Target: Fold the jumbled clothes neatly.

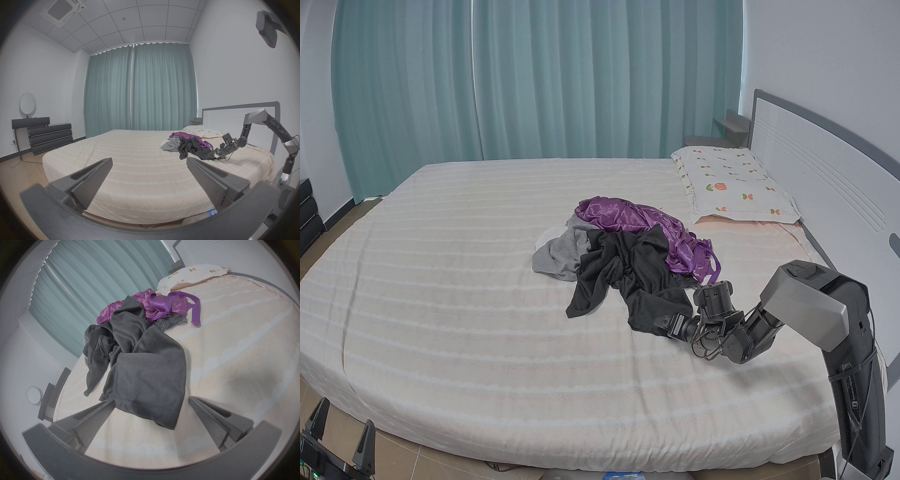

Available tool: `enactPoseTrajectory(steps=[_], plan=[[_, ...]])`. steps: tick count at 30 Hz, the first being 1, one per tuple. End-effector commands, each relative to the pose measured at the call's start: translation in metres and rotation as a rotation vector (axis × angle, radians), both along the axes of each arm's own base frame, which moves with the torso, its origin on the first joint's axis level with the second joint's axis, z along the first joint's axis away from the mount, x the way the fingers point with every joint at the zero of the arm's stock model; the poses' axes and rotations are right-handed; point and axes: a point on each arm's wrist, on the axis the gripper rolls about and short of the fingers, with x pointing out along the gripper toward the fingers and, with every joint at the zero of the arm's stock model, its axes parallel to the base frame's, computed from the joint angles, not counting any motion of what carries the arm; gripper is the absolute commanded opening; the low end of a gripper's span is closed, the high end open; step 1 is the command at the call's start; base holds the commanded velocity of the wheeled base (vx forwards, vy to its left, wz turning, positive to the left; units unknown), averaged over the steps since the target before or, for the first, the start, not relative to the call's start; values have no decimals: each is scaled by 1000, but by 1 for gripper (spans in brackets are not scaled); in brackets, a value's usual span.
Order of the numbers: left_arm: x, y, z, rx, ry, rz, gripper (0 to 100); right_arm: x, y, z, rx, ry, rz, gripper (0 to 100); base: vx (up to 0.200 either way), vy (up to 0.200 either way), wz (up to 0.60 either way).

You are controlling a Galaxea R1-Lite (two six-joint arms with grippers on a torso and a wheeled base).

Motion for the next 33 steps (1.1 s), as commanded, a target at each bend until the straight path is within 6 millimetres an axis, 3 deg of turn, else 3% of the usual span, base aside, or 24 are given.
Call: enactPoseTrajectory(steps=[1,5,6,11,22,33], plan=[[0,0,-5,0,0,1,100,2,7,2,3,-4,13,100,0,0,0],[0,0,-5,0,0,1,100,12,24,-4,-6,-16,12,100,0,0,0],[0,0,-5,0,0,1,100,13,27,-2,-5,-12,16,0,0,0,0],[0,0,-5,0,0,1,100,11,33,-2,-8,-13,24,0,0,0,0],[0,0,-5,0,0,1,100,11,27,2,-13,-41,-11,0,0,0,0],[0,0,-5,0,0,-1,100,-19,22,40,115,-53,-51,0,0,0,0]])
